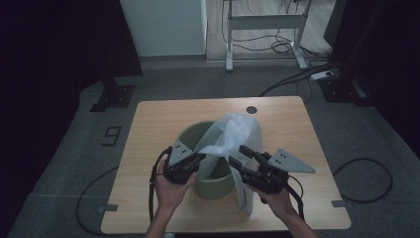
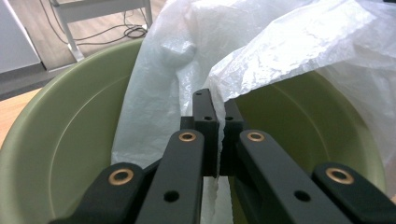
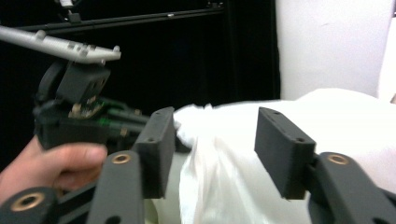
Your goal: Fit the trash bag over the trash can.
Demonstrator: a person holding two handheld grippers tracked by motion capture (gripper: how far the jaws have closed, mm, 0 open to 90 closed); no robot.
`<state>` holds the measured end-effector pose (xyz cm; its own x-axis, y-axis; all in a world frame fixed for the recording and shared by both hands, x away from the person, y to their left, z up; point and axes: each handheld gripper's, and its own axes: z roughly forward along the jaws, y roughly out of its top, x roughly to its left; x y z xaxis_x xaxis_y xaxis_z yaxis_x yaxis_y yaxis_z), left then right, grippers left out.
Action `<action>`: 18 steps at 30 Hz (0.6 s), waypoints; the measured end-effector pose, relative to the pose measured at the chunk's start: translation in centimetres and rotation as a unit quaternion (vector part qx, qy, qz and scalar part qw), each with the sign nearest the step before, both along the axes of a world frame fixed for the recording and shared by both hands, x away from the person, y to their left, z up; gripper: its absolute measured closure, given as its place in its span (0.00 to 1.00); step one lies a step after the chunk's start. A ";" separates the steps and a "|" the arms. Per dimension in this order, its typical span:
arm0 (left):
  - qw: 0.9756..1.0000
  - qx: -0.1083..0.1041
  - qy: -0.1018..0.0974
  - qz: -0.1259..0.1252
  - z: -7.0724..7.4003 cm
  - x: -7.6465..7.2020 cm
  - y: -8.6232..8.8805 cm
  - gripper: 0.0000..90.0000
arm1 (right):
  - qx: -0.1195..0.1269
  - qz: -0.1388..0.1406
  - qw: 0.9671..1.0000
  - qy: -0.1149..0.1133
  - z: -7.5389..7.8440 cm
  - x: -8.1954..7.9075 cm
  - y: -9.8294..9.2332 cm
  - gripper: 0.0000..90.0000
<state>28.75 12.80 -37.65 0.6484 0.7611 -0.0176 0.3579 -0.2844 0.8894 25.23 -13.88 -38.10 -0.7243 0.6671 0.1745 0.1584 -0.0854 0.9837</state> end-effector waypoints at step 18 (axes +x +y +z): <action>1.000 -0.009 0.007 0.004 0.1 0.3 0.2 1.00 | 0.003 -0.060 0.998 0.031 -6.0 -3.3 -1.9 0.44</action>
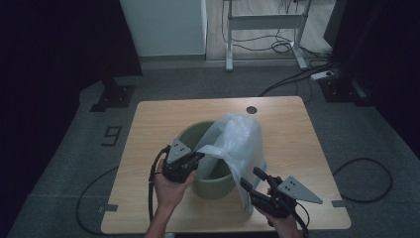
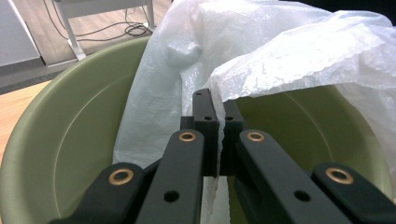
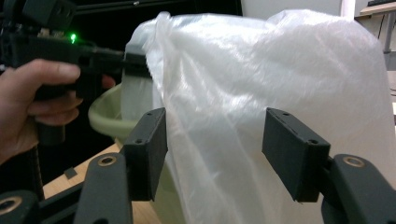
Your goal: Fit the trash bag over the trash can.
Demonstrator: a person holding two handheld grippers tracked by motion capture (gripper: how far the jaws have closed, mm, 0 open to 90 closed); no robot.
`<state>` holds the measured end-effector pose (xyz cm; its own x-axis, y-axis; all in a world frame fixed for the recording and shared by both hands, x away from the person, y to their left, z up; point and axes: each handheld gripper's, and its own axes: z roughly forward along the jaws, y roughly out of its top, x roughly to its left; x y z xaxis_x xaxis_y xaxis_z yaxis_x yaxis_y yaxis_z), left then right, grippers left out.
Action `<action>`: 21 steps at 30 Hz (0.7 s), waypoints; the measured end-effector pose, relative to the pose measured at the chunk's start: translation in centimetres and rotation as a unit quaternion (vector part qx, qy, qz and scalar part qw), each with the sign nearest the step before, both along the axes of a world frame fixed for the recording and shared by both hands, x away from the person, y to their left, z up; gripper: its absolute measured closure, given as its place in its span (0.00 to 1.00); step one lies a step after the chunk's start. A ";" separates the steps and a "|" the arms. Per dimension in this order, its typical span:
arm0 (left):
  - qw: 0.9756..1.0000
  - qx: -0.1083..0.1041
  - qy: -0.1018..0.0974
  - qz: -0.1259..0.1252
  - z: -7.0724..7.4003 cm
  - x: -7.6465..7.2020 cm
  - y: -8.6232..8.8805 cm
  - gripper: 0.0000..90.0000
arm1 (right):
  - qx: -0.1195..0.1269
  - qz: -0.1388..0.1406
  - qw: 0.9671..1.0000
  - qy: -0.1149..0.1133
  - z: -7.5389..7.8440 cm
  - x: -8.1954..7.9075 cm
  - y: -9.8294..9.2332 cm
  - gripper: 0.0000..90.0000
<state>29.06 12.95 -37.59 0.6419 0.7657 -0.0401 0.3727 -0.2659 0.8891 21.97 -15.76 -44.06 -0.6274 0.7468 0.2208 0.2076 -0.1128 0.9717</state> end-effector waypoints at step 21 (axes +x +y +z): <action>1.000 -0.001 0.003 -0.004 0.2 0.0 0.0 1.00 | -0.075 -0.060 0.995 0.030 -3.8 -0.4 2.5 0.81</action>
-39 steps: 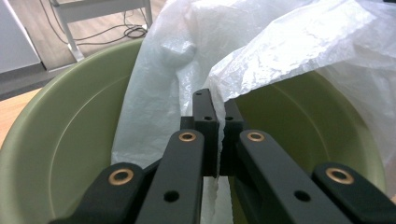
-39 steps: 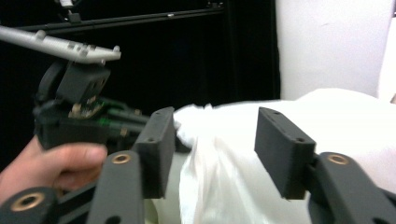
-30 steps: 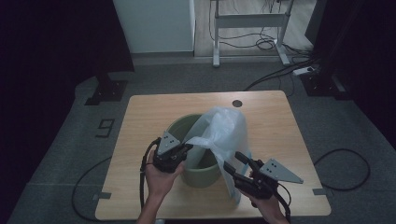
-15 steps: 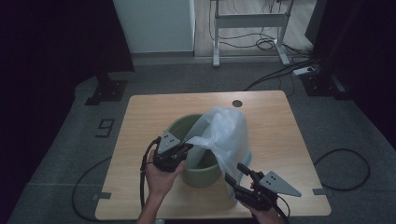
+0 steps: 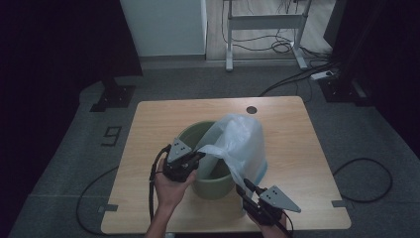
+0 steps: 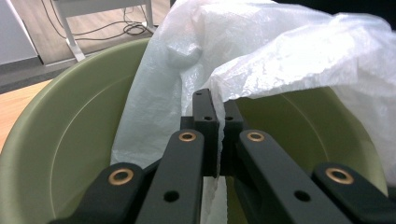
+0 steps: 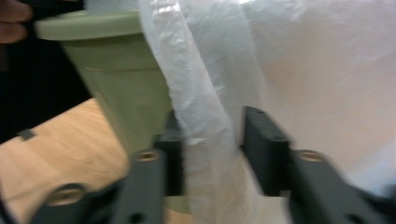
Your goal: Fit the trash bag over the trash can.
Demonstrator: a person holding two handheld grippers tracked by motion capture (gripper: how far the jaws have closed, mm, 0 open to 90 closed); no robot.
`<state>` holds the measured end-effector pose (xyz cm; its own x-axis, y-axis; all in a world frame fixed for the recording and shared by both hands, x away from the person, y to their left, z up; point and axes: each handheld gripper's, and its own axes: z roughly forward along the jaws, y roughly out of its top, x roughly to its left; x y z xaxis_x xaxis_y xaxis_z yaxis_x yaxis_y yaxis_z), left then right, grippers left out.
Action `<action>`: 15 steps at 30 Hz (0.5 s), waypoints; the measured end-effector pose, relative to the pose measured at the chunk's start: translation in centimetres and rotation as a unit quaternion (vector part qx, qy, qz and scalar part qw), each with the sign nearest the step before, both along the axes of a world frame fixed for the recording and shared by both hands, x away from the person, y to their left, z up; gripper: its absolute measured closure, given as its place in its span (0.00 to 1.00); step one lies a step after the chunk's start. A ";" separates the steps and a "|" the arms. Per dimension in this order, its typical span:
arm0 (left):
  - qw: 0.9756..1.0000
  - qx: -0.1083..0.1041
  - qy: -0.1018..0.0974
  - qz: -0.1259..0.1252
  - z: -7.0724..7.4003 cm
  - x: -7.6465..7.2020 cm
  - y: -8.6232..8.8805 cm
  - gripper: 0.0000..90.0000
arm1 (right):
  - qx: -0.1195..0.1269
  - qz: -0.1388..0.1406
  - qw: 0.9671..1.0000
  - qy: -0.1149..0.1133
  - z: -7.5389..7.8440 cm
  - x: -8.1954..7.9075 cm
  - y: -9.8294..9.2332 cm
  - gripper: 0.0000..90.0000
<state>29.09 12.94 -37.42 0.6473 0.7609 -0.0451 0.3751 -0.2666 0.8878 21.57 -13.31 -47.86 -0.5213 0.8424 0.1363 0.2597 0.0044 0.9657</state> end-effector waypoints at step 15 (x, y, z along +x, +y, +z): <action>1.000 0.011 0.003 -0.016 0.1 -0.6 0.5 1.00 | 0.035 -0.060 0.995 -0.065 5.6 1.6 -4.3 0.99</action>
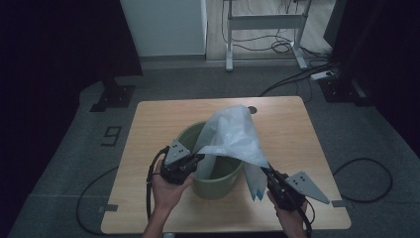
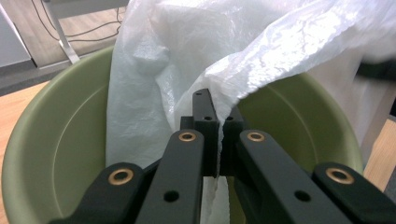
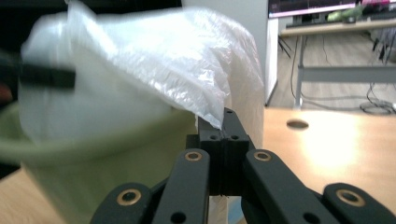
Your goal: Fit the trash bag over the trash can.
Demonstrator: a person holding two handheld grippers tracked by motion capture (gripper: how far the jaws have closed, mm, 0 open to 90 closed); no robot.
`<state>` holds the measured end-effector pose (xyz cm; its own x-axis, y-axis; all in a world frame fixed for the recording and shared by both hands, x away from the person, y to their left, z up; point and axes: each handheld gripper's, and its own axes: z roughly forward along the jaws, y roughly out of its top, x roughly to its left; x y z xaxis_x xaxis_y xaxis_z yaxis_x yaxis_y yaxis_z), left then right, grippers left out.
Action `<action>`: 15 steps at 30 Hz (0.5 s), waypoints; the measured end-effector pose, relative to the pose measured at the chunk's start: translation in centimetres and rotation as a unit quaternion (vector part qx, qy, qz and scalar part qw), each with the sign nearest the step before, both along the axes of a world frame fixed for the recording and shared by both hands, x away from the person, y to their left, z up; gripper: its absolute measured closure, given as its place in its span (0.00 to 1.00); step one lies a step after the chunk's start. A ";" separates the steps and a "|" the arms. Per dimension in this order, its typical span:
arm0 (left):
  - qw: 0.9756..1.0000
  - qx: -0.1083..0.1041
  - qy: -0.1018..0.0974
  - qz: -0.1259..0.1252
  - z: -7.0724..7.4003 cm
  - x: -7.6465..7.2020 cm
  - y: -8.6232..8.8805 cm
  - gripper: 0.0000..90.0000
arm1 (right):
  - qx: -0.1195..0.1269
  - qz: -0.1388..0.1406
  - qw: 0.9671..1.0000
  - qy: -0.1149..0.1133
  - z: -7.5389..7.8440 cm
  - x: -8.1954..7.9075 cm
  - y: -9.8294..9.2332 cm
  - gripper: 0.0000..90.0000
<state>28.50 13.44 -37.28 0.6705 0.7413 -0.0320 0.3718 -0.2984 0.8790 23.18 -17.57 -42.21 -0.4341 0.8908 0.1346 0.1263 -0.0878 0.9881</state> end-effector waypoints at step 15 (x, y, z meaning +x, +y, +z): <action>1.000 0.001 -0.017 0.004 0.6 -1.2 0.2 0.41 | -0.016 0.067 0.997 -0.032 6.0 2.1 2.0 0.99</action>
<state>27.25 13.59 -36.73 0.6659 0.7460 -0.0074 0.3440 -0.2983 0.8903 25.29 -15.59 -36.18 -0.5566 0.8274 0.0747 0.0719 -0.0416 0.9965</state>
